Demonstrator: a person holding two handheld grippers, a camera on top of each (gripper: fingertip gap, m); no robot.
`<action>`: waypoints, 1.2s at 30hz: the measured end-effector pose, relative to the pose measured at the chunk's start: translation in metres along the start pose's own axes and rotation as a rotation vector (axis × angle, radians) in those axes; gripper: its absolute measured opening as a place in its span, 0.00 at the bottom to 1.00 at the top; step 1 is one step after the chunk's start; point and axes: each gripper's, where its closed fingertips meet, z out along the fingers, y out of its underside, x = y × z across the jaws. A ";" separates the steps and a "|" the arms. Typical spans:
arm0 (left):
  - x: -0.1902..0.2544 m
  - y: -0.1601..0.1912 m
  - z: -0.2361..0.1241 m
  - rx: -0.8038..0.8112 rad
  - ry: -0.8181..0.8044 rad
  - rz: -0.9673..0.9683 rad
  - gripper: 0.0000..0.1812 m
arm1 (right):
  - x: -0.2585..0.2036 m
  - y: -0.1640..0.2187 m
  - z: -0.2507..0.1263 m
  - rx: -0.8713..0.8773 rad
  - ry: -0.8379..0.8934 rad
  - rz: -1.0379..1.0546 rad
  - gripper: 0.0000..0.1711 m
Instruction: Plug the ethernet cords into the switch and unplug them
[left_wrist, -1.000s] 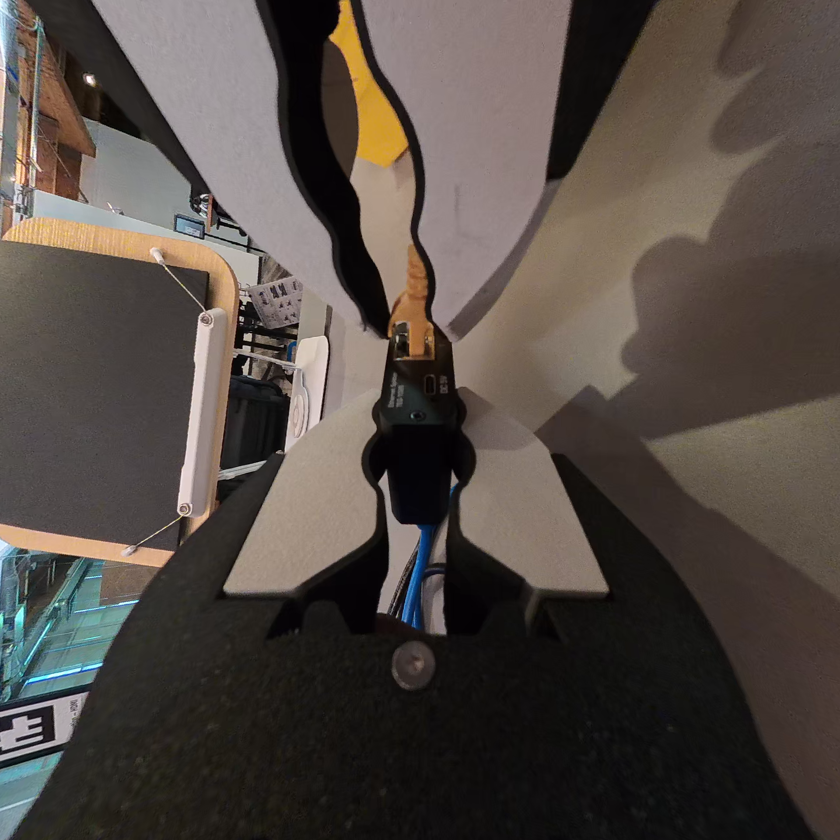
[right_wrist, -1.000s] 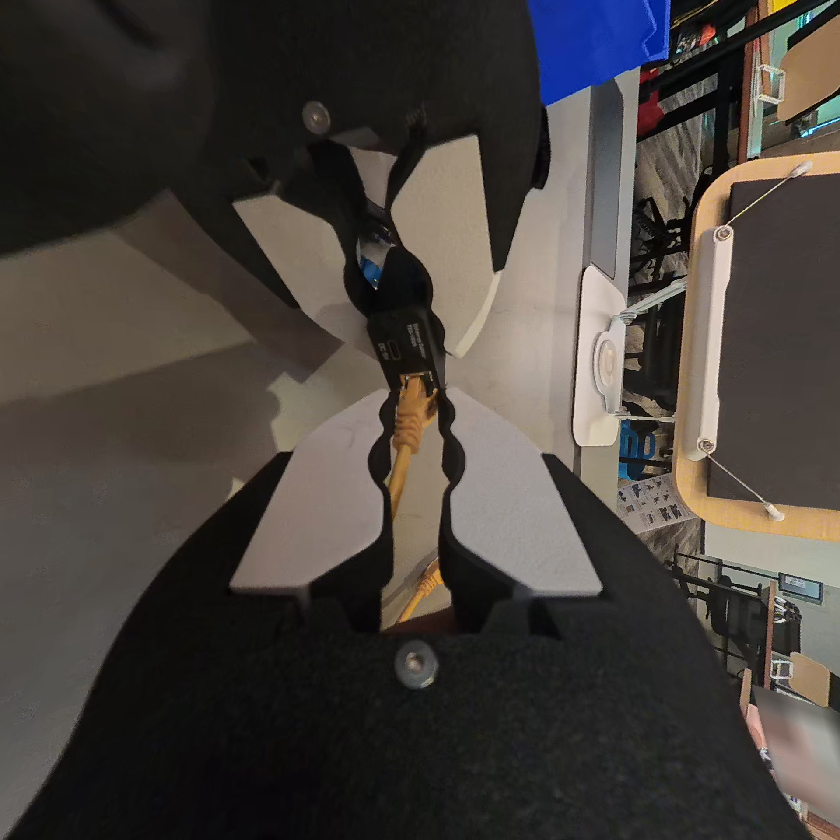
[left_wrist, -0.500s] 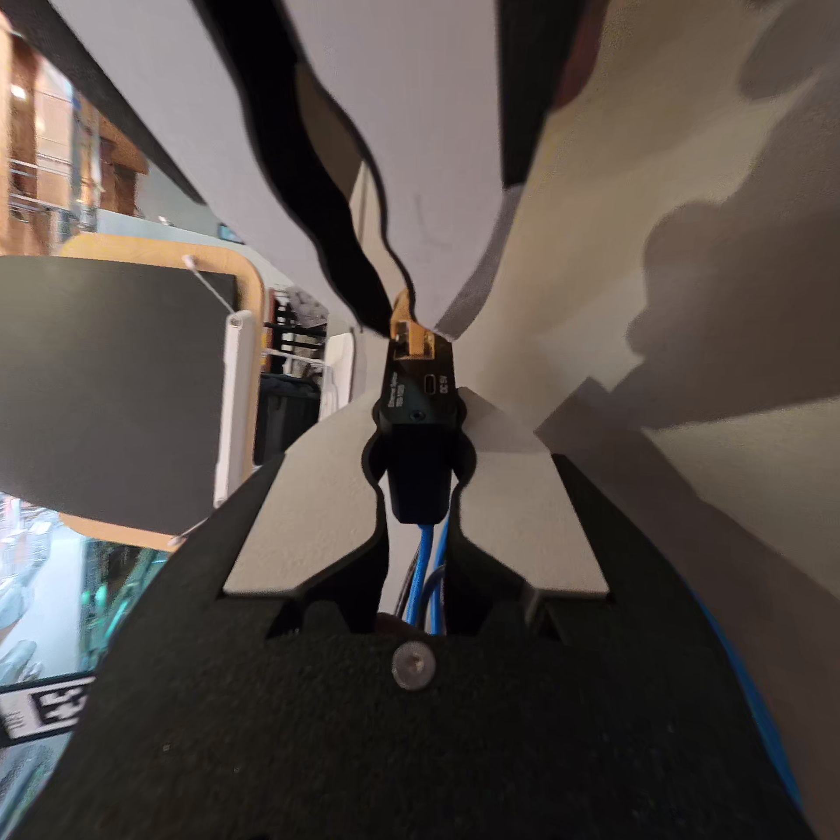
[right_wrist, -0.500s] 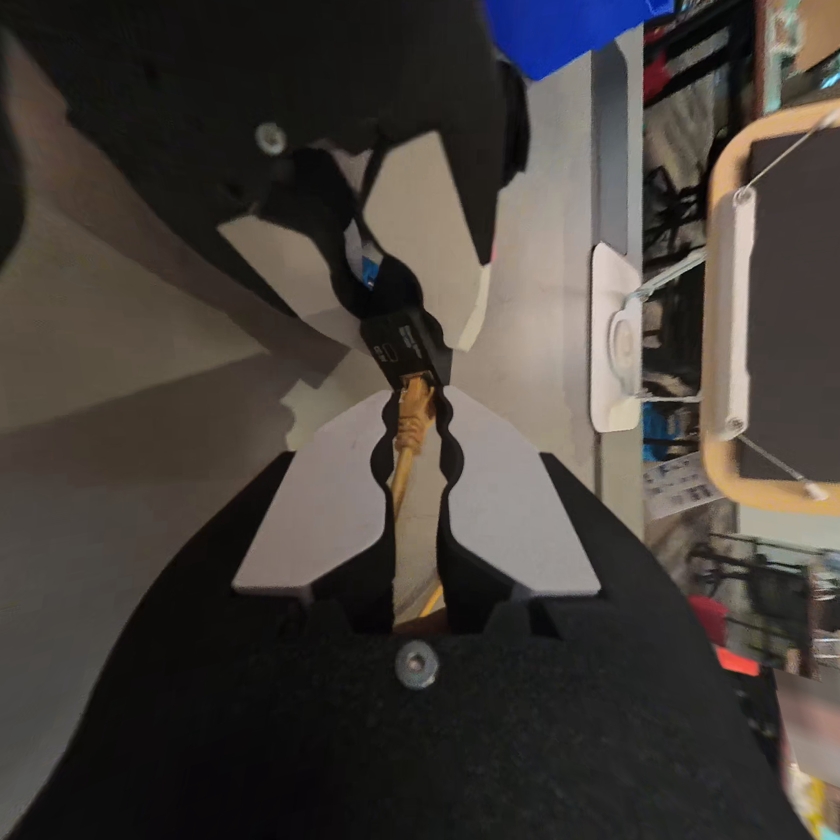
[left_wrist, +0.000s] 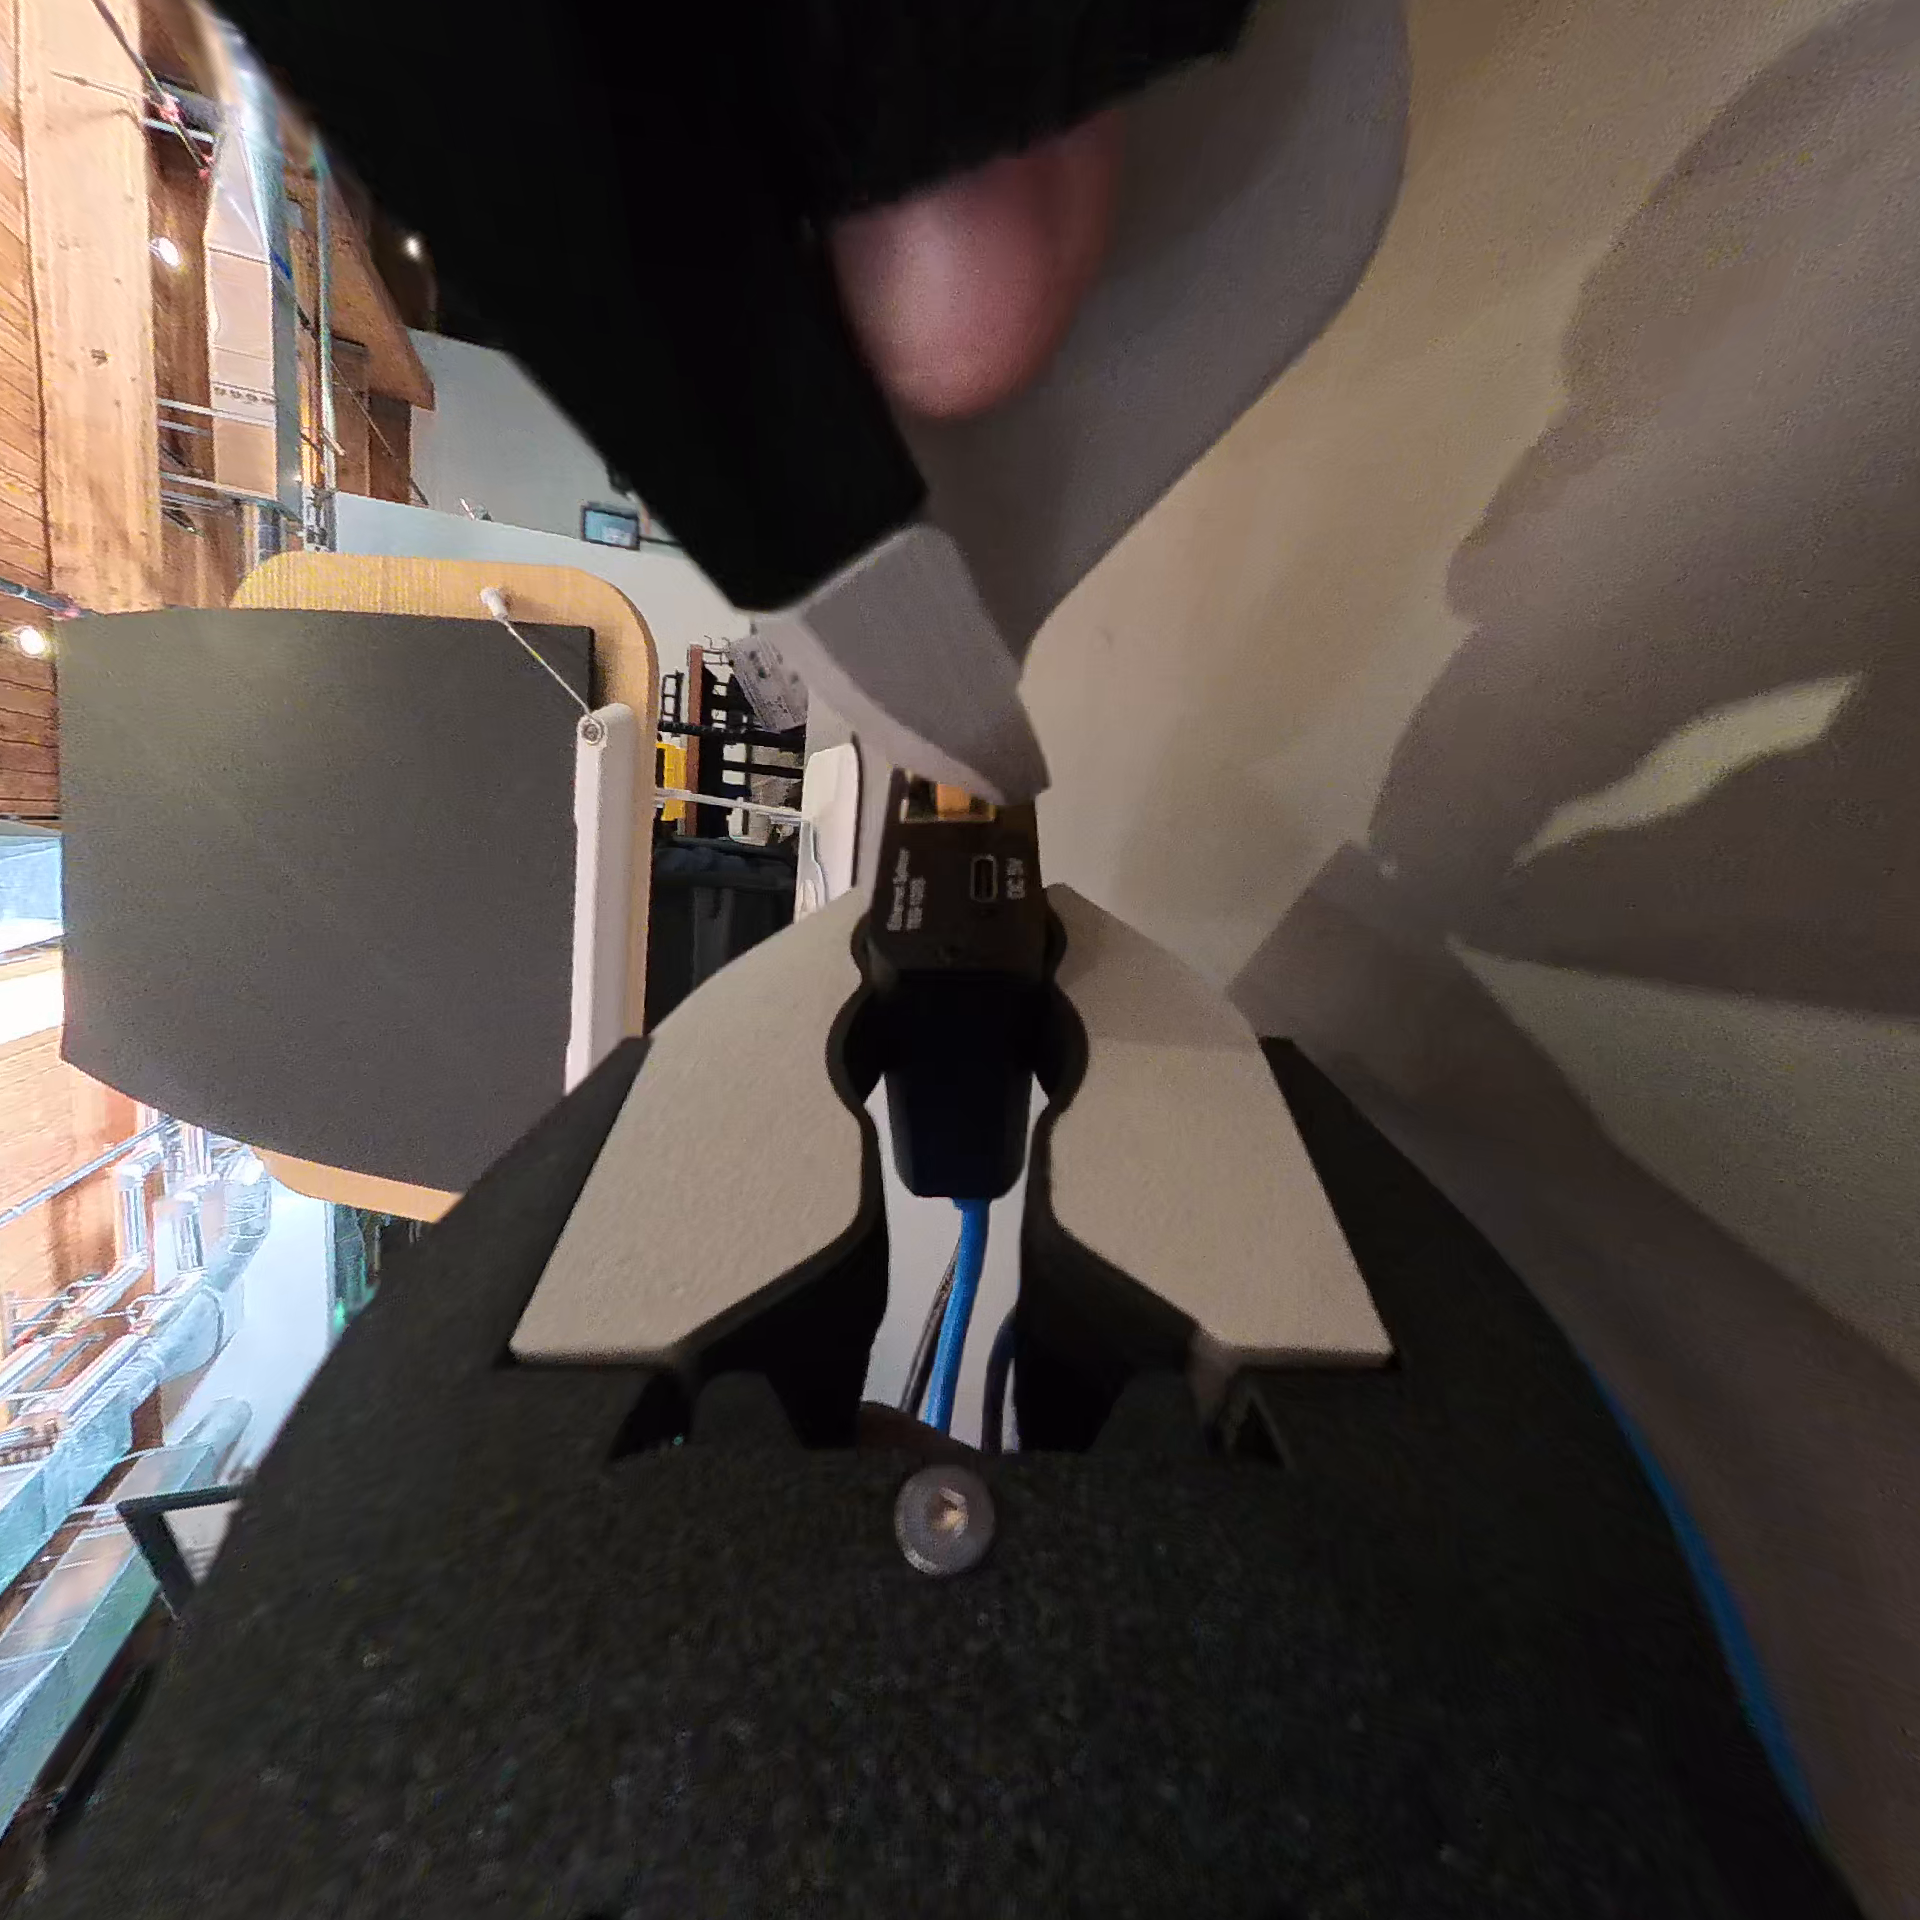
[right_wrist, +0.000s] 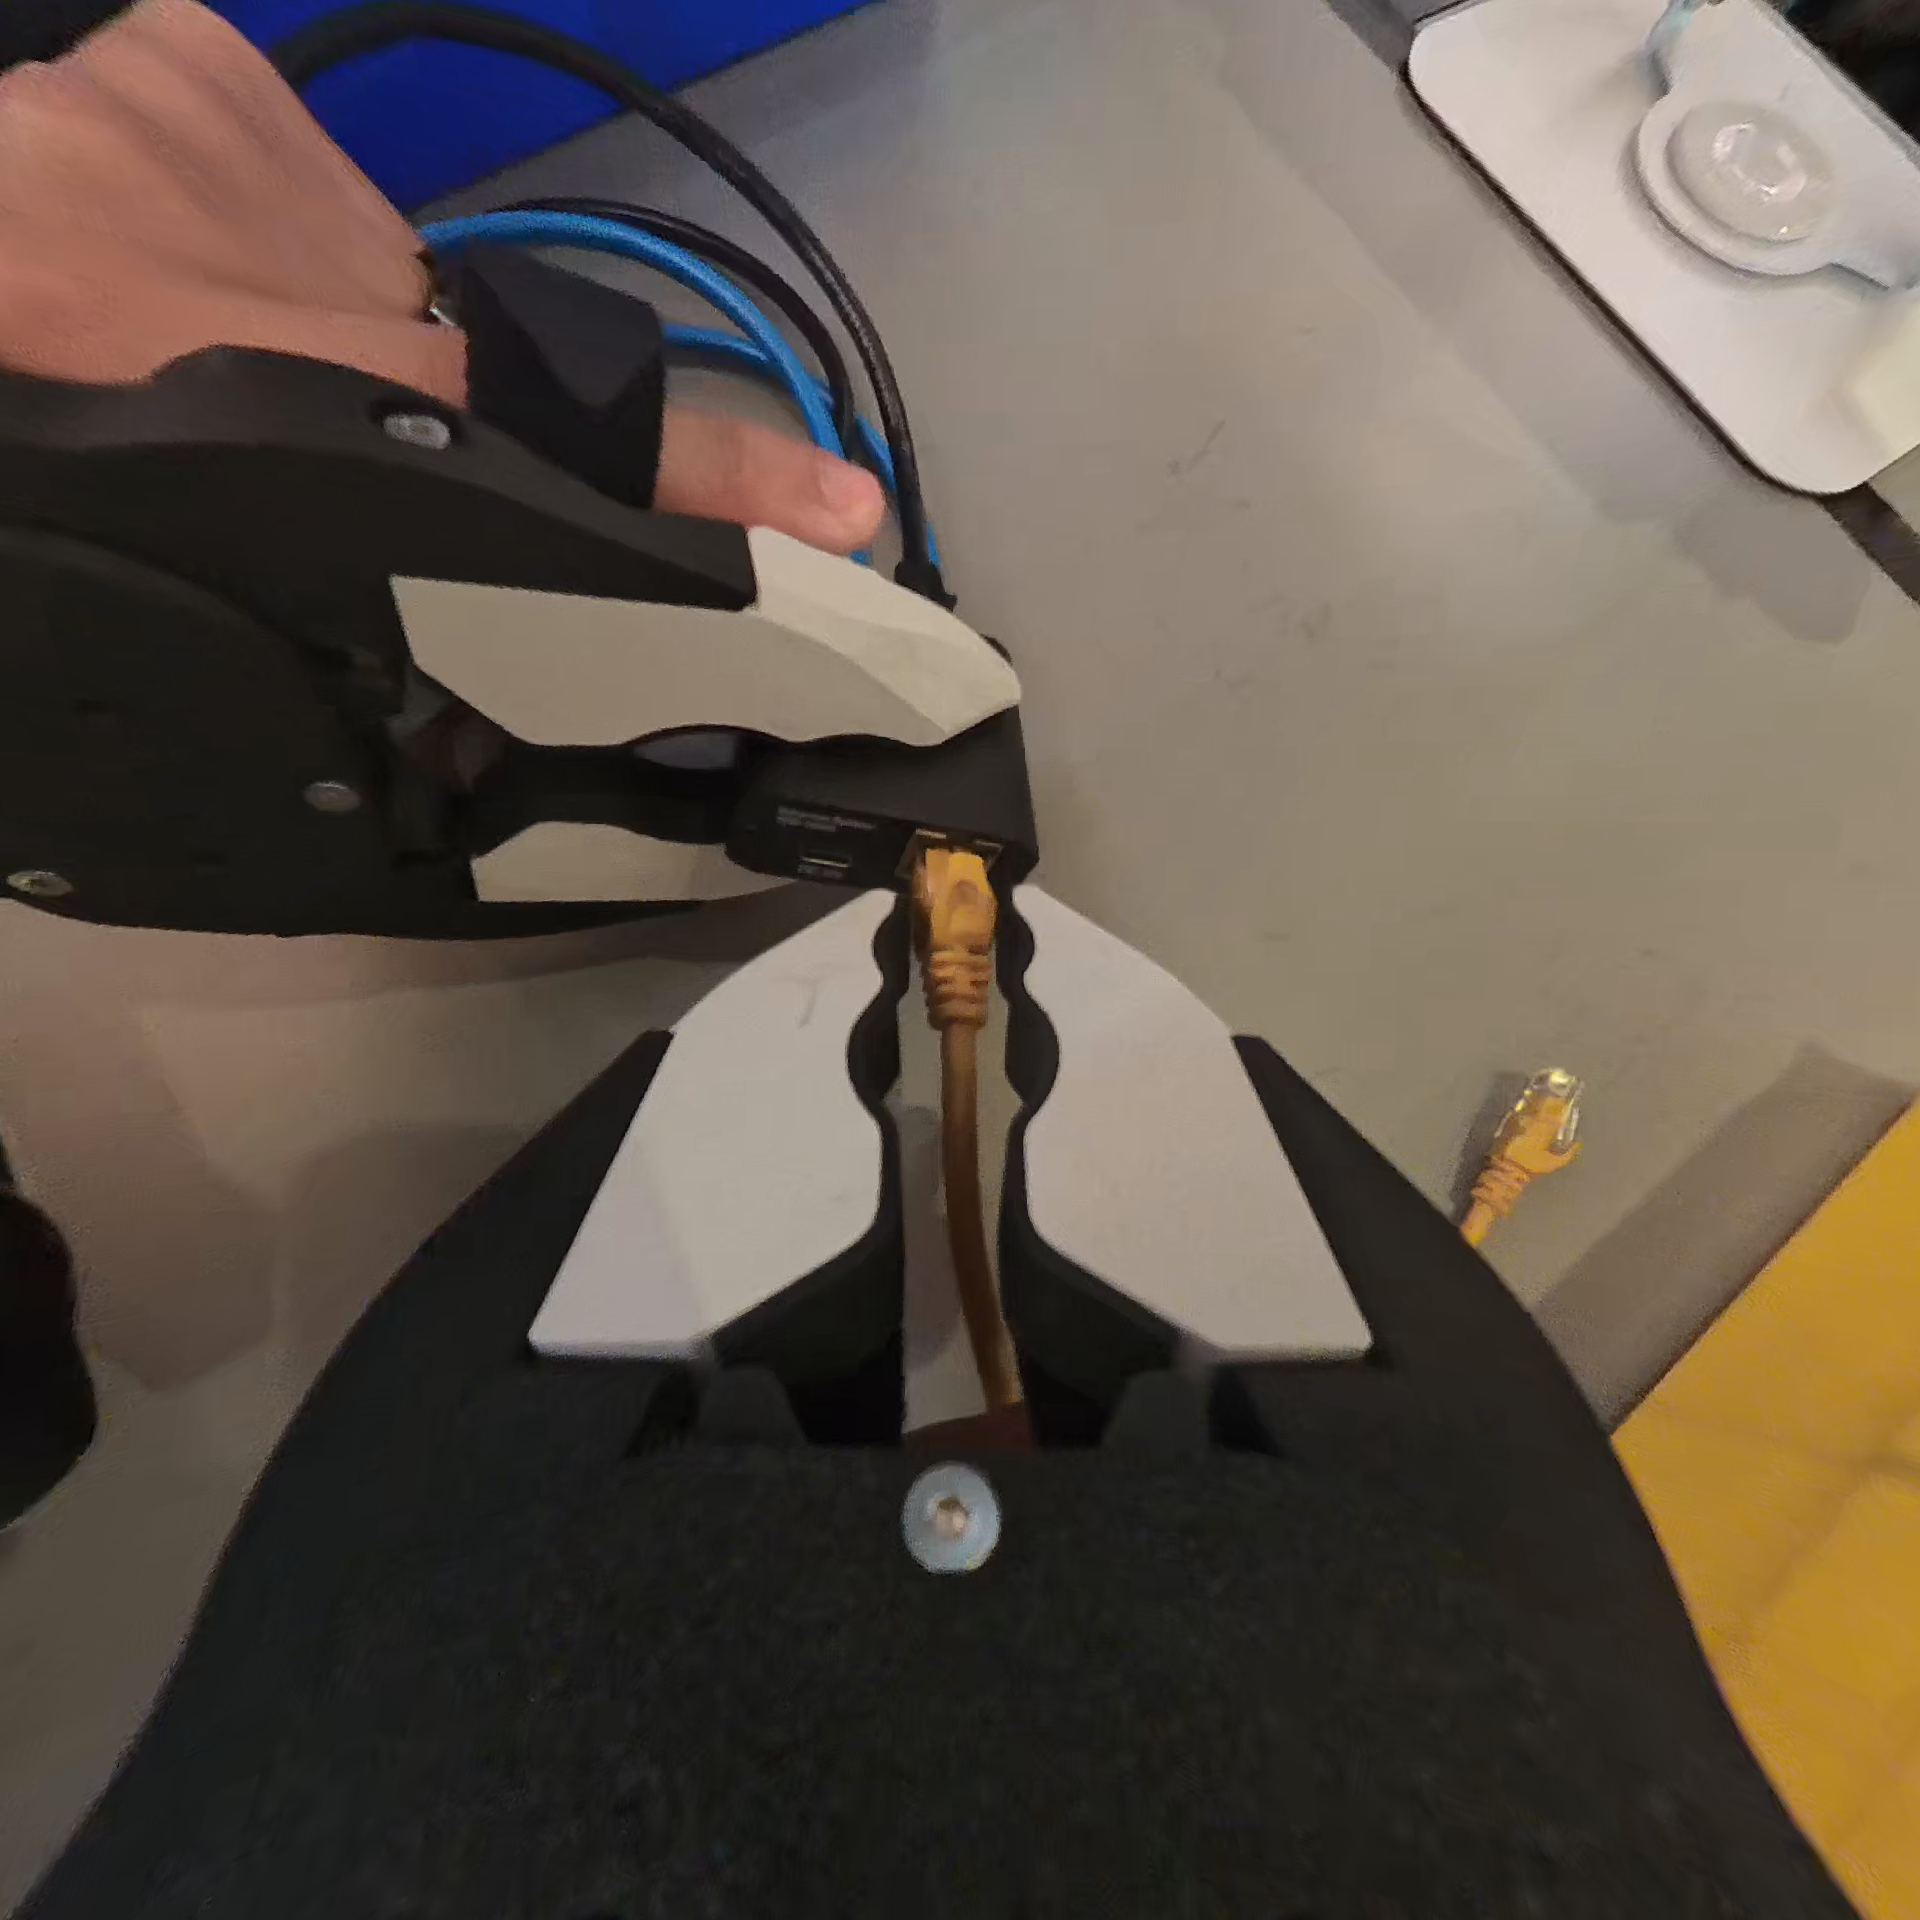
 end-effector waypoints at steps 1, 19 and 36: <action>0.000 0.001 0.000 -0.002 0.004 -0.006 0.14 | 0.001 0.000 0.001 0.014 0.008 0.000 0.09; -0.011 0.002 -0.001 -0.003 -0.154 0.161 0.14 | -0.017 -0.001 -0.014 0.054 -0.461 0.587 0.28; -0.020 -0.004 -0.007 -0.013 -0.214 0.141 0.14 | -0.012 -0.012 -0.021 -0.011 -0.879 1.030 0.09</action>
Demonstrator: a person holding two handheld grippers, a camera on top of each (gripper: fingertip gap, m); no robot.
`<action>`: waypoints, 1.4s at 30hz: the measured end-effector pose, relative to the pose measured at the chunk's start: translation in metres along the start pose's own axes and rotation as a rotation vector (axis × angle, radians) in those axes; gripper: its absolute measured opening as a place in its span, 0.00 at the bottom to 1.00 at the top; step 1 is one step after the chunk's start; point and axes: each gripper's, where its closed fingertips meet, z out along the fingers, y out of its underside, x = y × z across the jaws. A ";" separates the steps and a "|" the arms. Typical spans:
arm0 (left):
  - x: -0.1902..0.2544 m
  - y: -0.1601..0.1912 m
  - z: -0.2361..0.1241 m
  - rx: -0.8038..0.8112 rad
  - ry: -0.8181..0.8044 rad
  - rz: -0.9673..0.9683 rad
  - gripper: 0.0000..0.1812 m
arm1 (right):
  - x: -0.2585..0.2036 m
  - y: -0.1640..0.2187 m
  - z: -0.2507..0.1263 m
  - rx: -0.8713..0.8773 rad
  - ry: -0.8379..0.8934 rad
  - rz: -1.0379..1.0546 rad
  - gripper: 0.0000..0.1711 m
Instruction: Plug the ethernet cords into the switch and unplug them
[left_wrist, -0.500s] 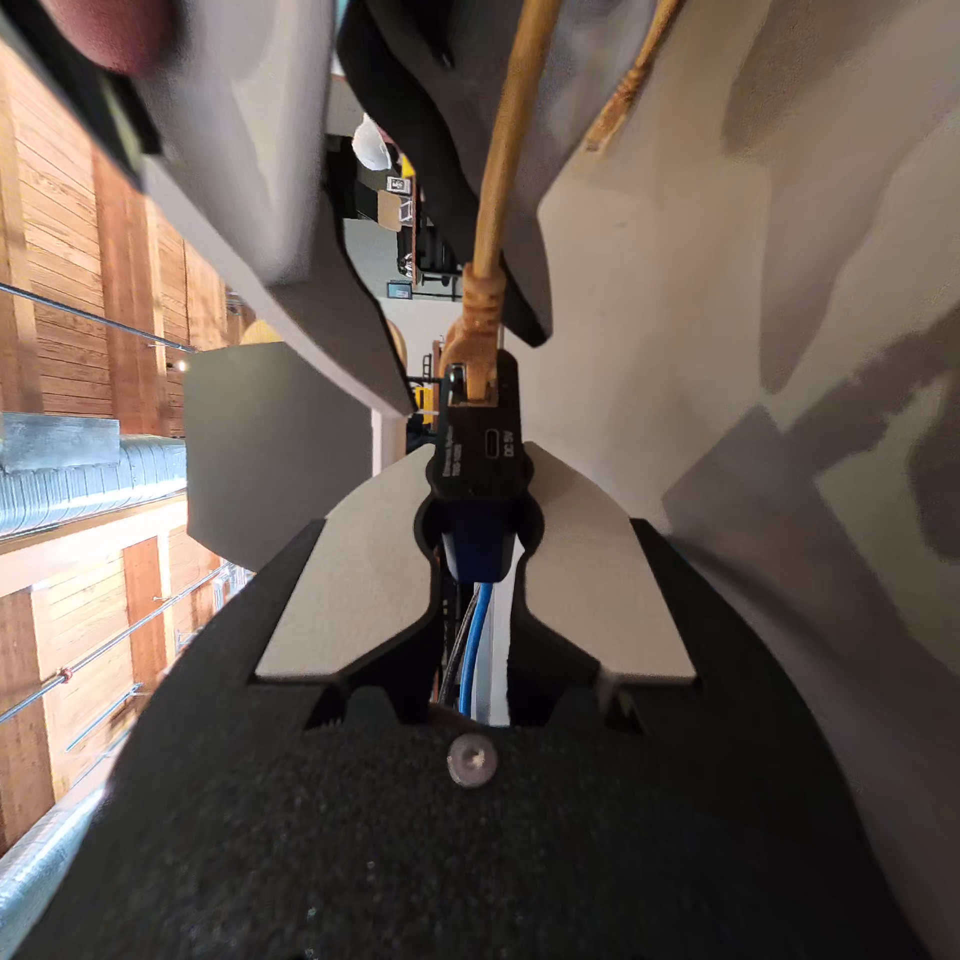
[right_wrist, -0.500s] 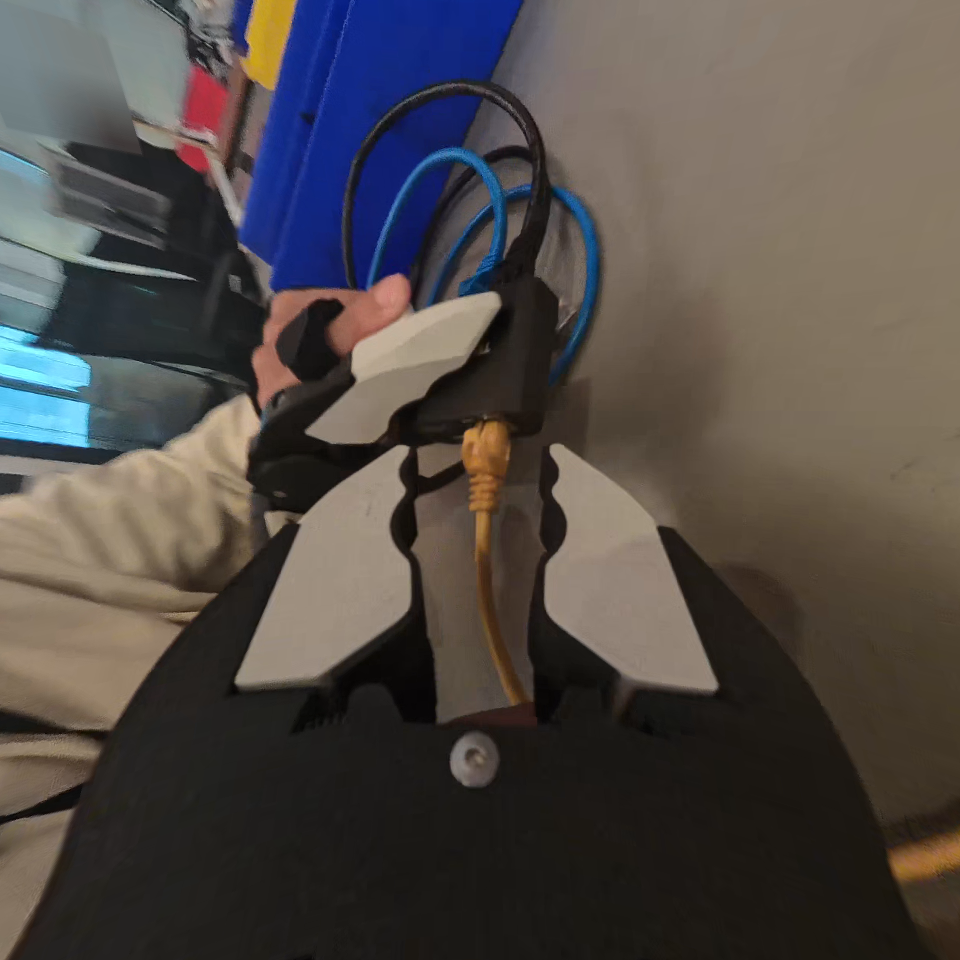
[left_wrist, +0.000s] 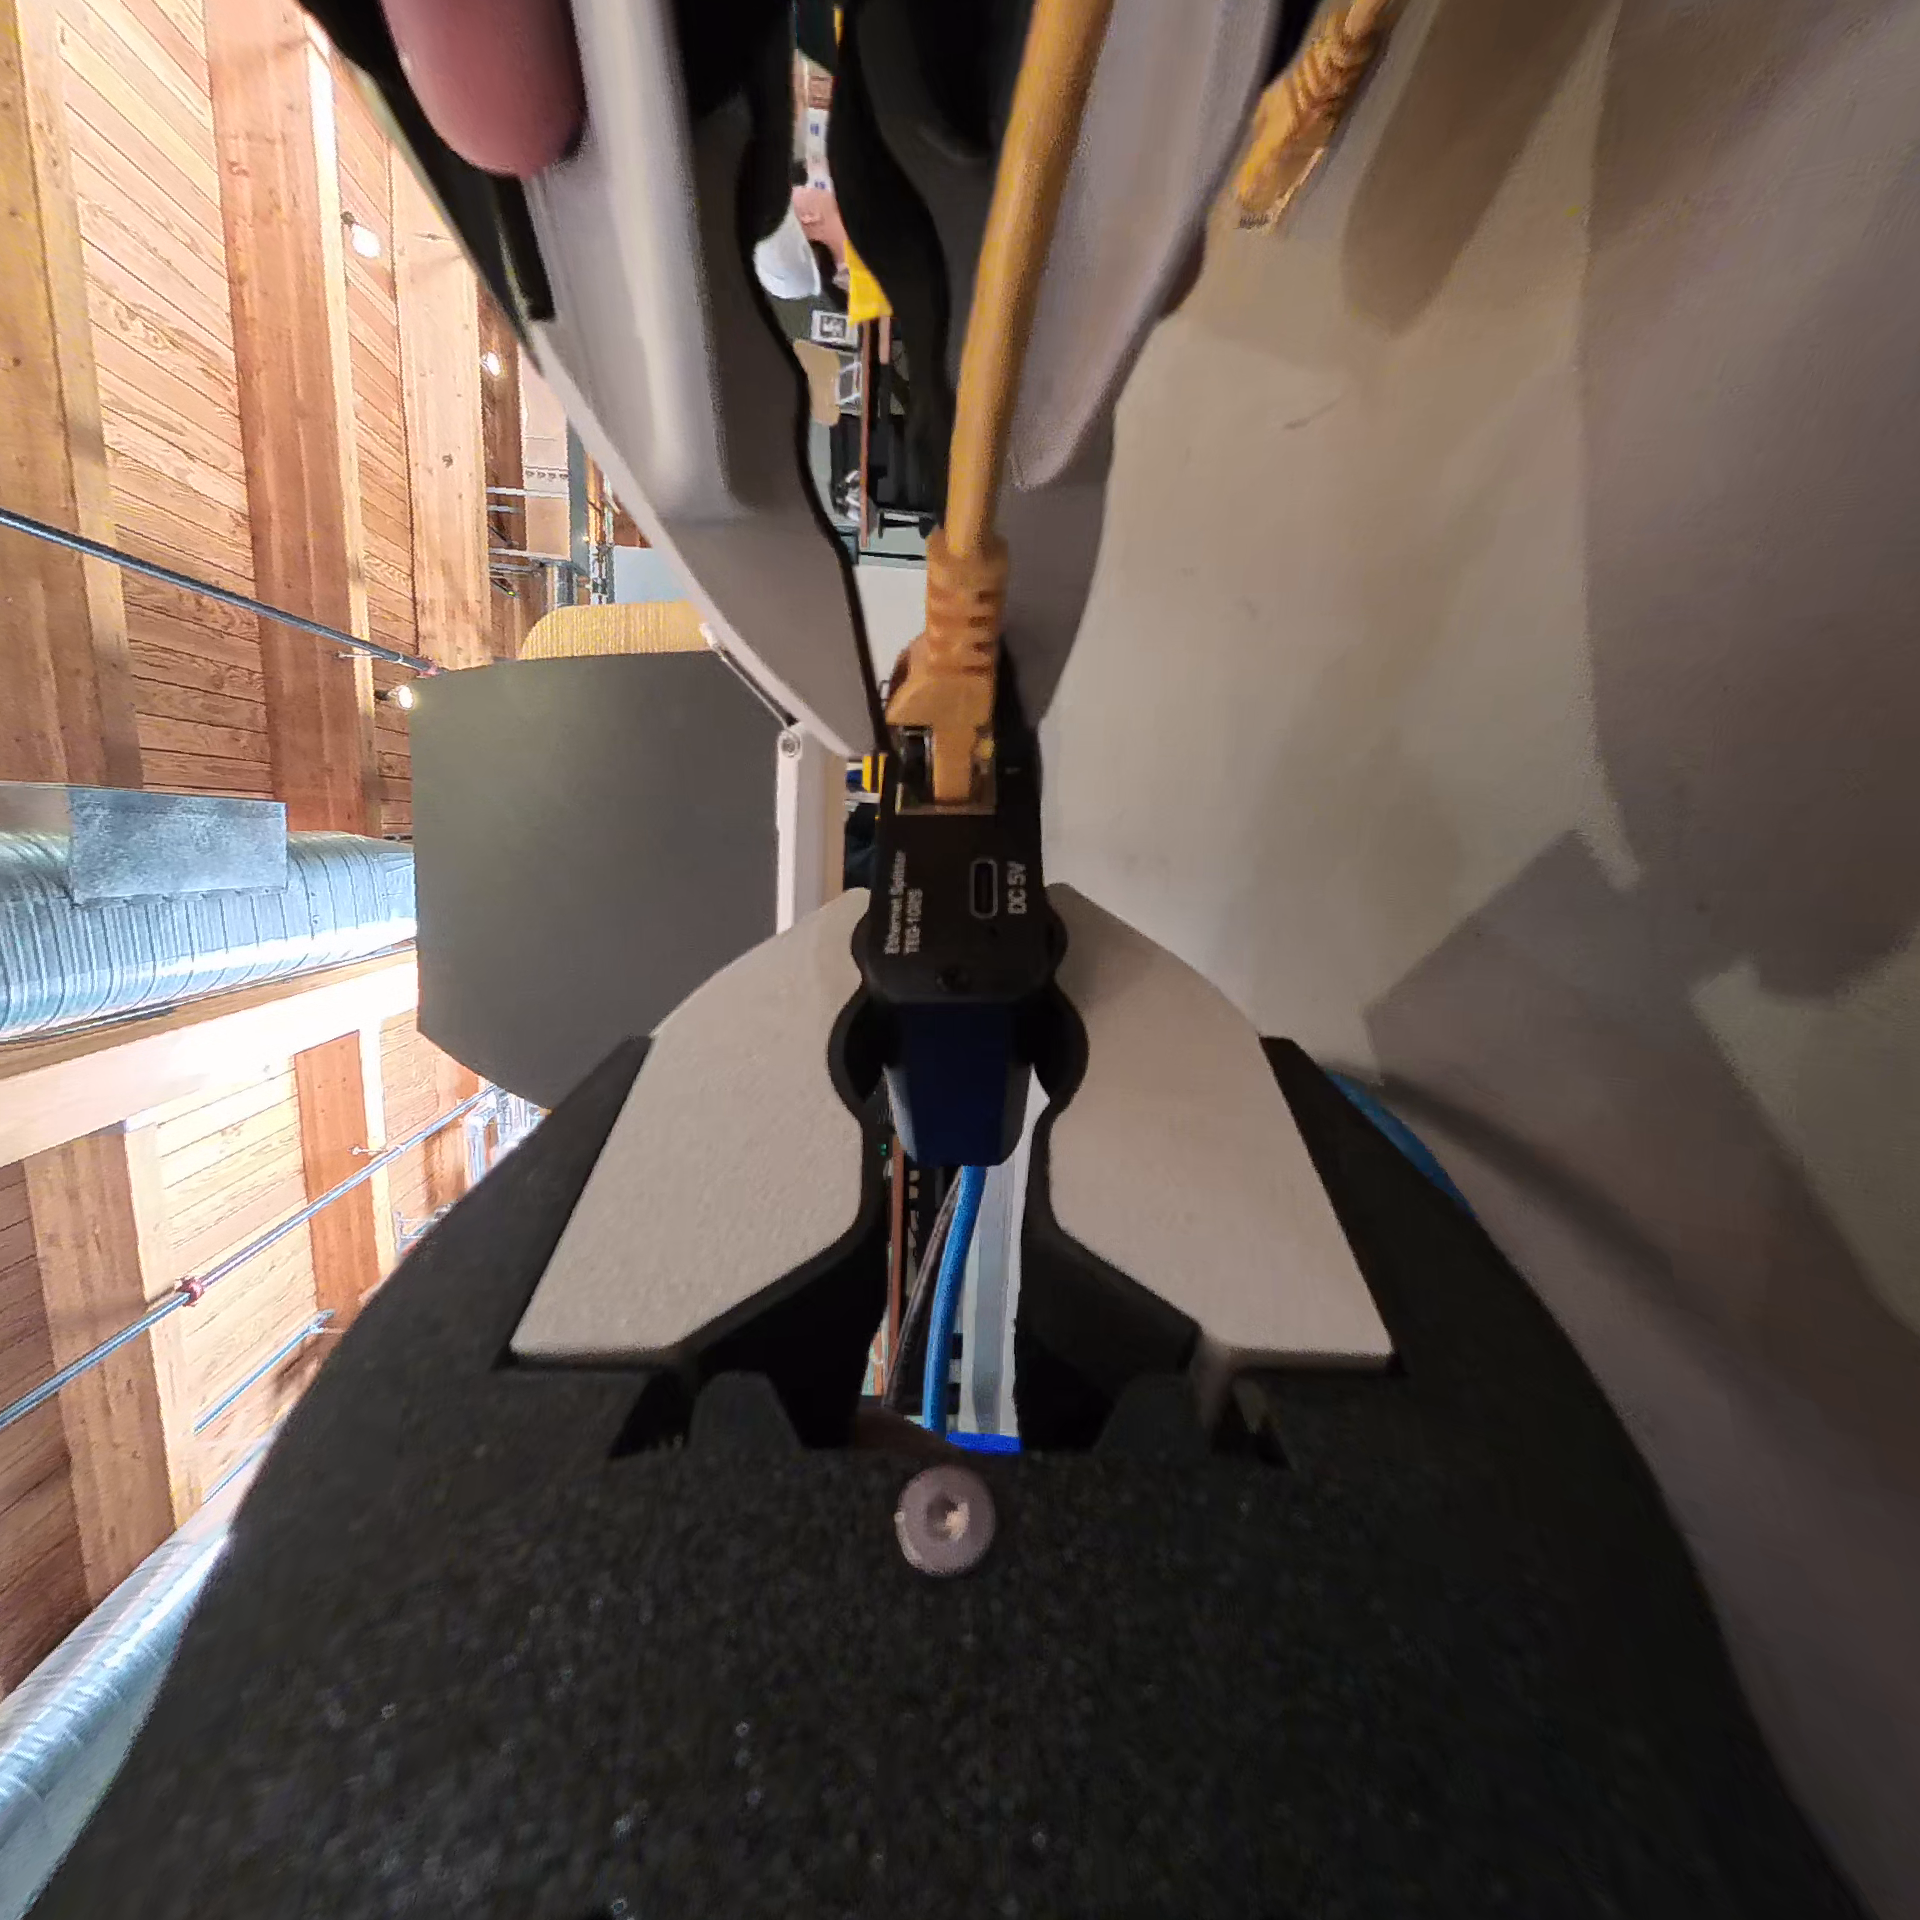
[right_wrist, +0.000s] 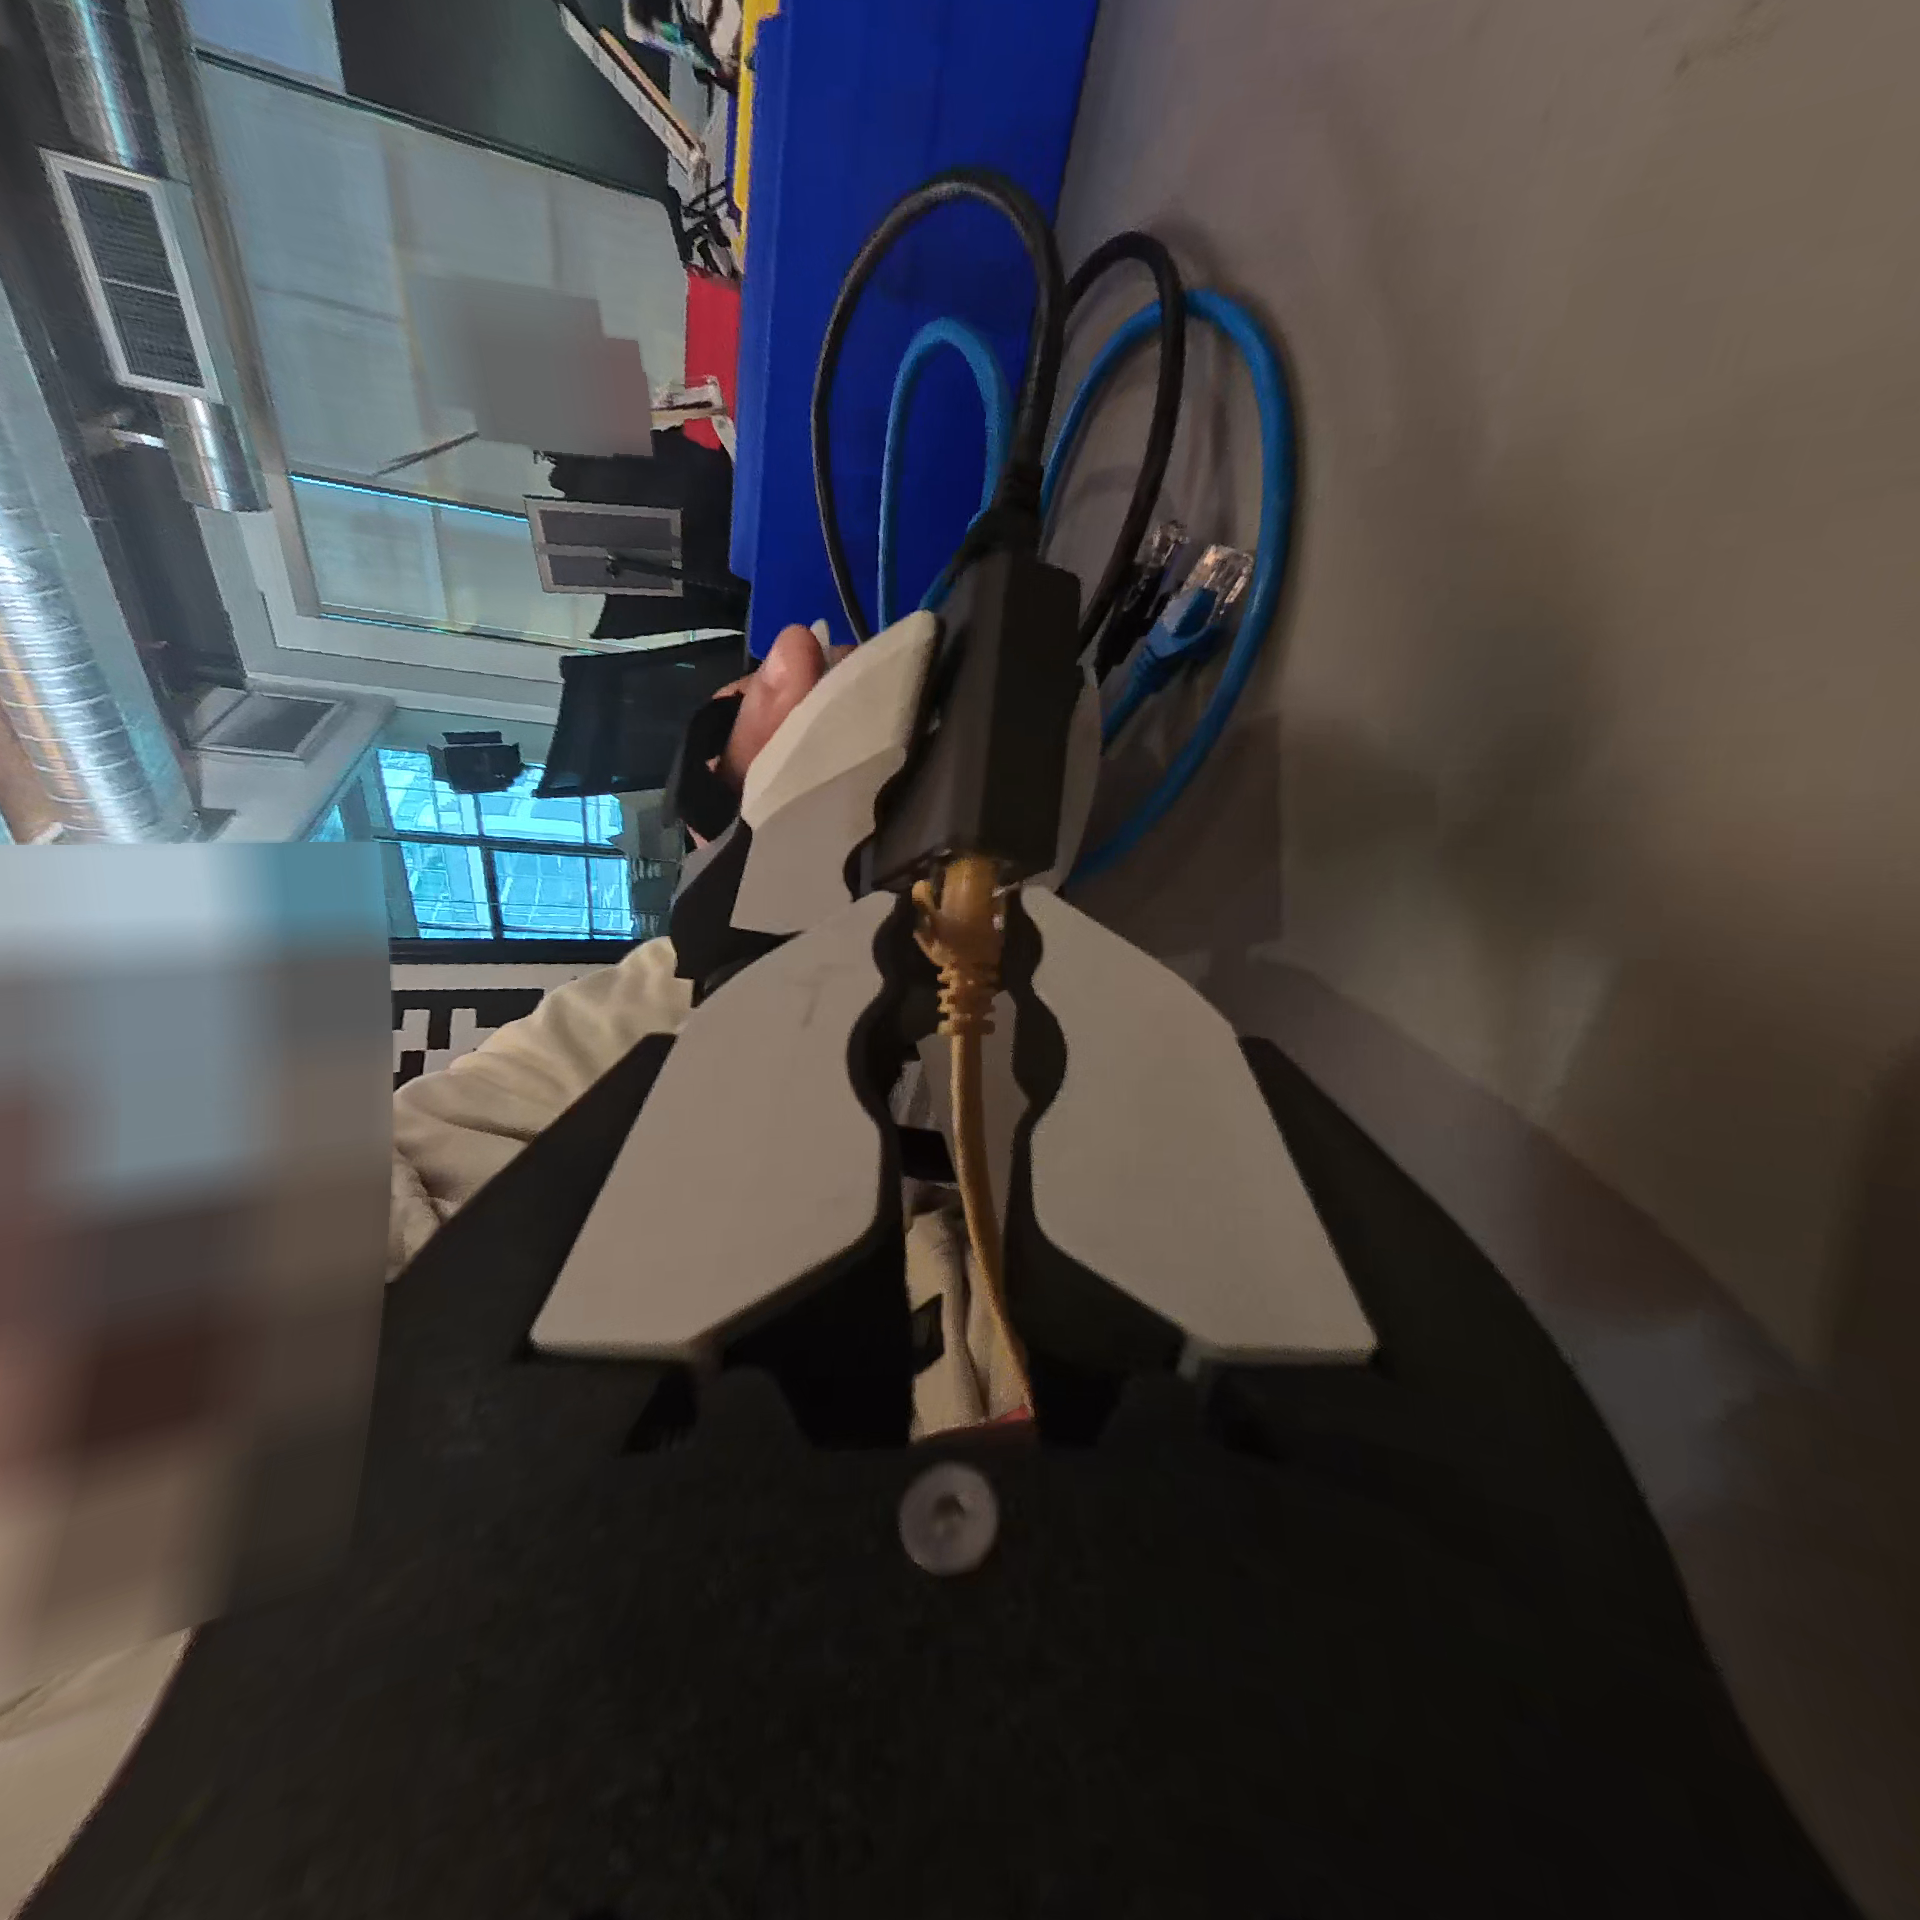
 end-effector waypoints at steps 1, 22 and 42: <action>-0.002 0.001 0.000 0.000 -0.008 0.001 0.14 | -0.002 -0.001 0.000 0.006 -0.009 -0.001 0.09; -0.014 0.008 0.000 -0.039 -0.075 0.018 0.14 | -0.009 -0.011 0.002 0.090 0.074 -0.147 0.07; 0.003 0.022 0.009 -0.115 0.014 0.002 0.14 | 0.010 -0.021 0.005 0.120 0.891 -0.979 0.07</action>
